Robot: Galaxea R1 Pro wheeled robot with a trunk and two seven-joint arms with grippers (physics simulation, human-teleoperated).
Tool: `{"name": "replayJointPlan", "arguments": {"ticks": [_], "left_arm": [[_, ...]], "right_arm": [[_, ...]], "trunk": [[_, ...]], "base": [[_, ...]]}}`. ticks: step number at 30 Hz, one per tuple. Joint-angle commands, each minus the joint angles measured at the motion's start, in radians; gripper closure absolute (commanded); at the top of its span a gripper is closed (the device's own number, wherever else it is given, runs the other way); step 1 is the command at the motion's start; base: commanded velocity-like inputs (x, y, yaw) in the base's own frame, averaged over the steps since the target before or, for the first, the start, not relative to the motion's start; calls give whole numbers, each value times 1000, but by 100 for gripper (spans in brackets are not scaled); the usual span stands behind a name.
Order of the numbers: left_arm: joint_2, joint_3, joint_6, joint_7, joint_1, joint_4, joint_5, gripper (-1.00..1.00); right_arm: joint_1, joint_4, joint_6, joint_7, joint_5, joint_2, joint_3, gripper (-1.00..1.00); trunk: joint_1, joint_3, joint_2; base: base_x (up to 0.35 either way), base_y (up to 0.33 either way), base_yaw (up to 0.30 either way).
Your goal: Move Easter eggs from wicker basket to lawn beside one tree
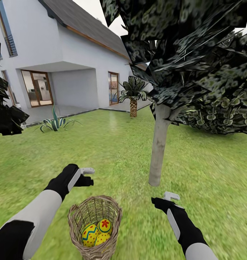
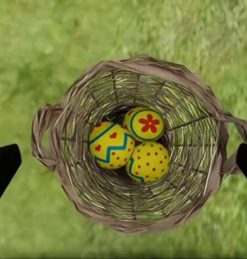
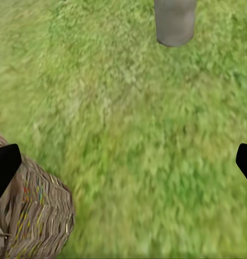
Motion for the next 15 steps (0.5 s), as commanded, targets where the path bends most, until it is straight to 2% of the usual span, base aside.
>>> {"name": "replayJointPlan", "arguments": {"ticks": [1,10,15], "left_arm": [[1,-7,3,6,-2,2,10,-100],[0,-6,7,7,-8,12,9,-100],[-12,-6,14,5,-8,14,7,-100]], "right_arm": [[0,-2,5,-2,-7,1,-3,-100],[0,1,5,-1,-7,0,-4,-100],[0,2,5,-1,-7,0,-4,-100]], "trunk": [[-4,2,7],[-39,30,70],[-58,46,105]], "base": [[0,0,0],[0,0,0],[0,0,0]]}}
